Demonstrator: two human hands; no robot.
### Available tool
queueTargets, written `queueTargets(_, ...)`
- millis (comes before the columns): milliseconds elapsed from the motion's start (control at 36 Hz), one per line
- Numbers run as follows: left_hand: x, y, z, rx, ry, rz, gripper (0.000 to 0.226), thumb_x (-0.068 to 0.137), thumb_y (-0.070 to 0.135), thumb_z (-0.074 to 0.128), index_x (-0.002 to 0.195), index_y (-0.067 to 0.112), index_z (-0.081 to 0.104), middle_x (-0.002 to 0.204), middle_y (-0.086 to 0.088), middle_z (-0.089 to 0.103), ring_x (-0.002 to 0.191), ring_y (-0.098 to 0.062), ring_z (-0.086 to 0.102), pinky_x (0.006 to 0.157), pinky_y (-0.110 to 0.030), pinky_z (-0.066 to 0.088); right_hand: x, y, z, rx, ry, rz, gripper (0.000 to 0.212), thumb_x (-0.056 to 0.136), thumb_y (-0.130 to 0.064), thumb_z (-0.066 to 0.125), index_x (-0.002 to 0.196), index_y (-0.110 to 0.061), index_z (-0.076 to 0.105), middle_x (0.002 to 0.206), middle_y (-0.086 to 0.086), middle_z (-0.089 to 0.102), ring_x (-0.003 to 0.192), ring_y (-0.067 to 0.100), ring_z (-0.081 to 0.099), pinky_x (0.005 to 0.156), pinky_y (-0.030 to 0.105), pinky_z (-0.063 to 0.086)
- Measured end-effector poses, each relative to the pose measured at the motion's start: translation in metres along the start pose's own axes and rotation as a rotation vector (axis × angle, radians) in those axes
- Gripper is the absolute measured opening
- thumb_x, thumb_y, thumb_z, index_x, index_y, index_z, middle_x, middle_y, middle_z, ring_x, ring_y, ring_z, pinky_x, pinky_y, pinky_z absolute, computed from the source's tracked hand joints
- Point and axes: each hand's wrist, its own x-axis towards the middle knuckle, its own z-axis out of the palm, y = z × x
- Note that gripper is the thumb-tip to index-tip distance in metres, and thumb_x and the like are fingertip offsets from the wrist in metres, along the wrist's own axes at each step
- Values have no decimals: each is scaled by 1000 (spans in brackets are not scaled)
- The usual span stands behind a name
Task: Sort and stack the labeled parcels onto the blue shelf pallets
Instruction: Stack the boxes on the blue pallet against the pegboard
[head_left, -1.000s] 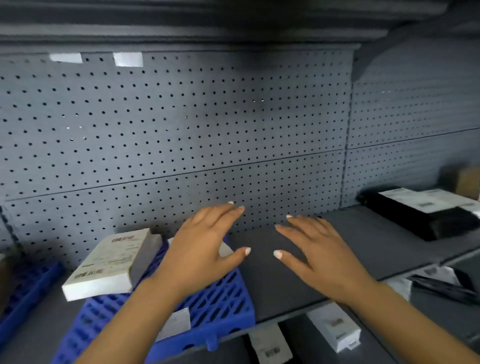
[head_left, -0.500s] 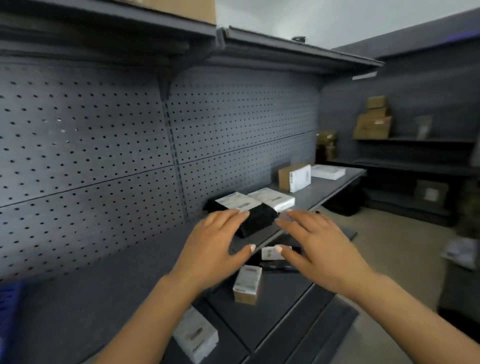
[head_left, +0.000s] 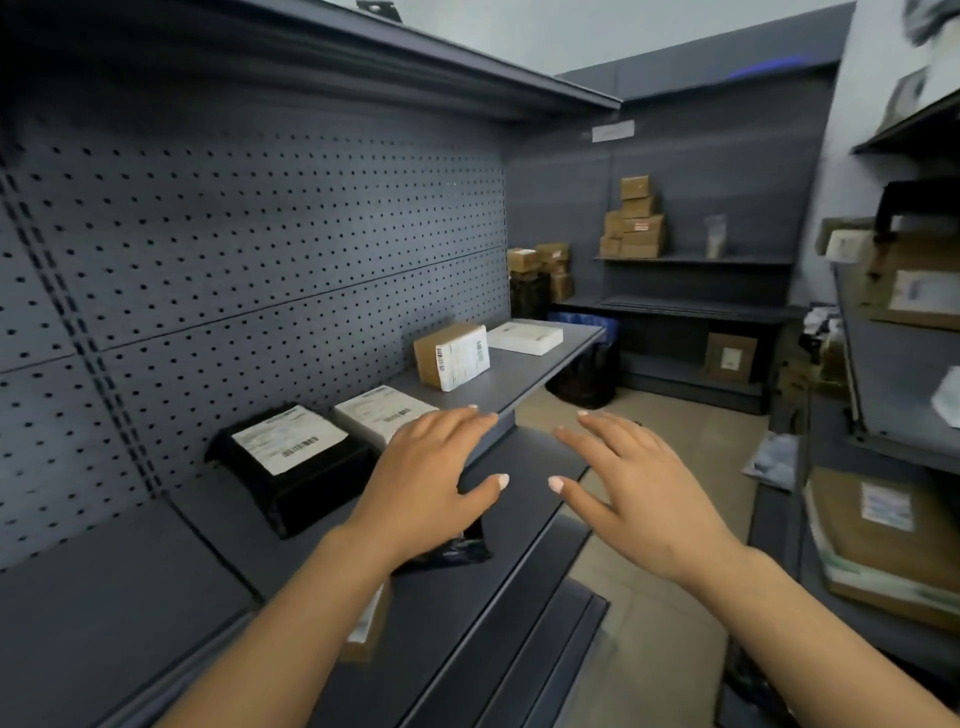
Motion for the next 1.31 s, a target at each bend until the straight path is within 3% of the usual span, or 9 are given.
queueTargets(83, 31, -12, 17, 1, -15, -14, 69, 86, 62, 37, 146, 29, 33, 150, 10, 33, 137, -9, 25, 111, -29, 20, 24, 23, 16, -4, -16, 3, 57, 91, -58, 34, 130, -22, 56, 131, 7, 57, 123, 26, 51, 101, 40, 41)
queueTargets(417, 150, -77, 69, 90, 35, -60, 76, 80, 67, 26, 144, 29, 38, 149, 7, 37, 137, -14, 30, 111, -30, 19, 144, 107, 83, -13, -67, -27, 59, 90, -59, 30, 133, -26, 53, 137, 3, 53, 129, 24, 45, 104, 37, 35)
queueTargets(639, 197, -108, 99, 160, 26, -117, 70, 81, 63, 33, 137, 25, 50, 140, 1, 50, 129, -22, 45, 106, -40, 32, 206, 156, 125, 21, -123, -63, 66, 88, -63, 23, 137, -27, 48, 142, 2, 47, 133, 23, 40, 106, 40, 35)
queueTargets(889, 241, -142, 138, 284, 13, -261, 65, 83, 59, 38, 133, 21, 55, 138, -4, 53, 121, -26, 52, 104, -43, 34, 289, 214, 188, 61, -149, -215, 60, 91, -61, 31, 131, -23, 56, 131, 7, 58, 121, 29, 53, 97, 43, 44)
queueTargets(1000, 261, -148, 149, 357, 26, -300, 63, 81, 54, 40, 131, 20, 57, 136, -8, 53, 120, -27, 51, 102, -46, 36, 334, 241, 215, 125, -208, -280, 75, 88, -71, 17, 135, -23, 51, 139, 9, 51, 129, 30, 45, 105, 45, 36)
queueTargets(1111, 279, -150, 161, 391, 29, -352, 61, 81, 53, 41, 131, 23, 55, 136, -8, 53, 122, -23, 43, 102, -43, 34, 376, 258, 233, 123, -271, -306, 78, 83, -71, 14, 145, -30, 36, 152, 2, 33, 141, 22, 26, 115, 38, 17)
queueTargets(1306, 301, -153, 180, 404, 8, -455, 58, 80, 52, 44, 130, 24, 54, 136, -7, 52, 126, -24, 45, 108, -41, 29, 417, 276, 268, 91, -342, -381, 91, 71, -75, -1, 146, -35, 30, 155, -3, 27, 143, 20, 19, 116, 44, 12)
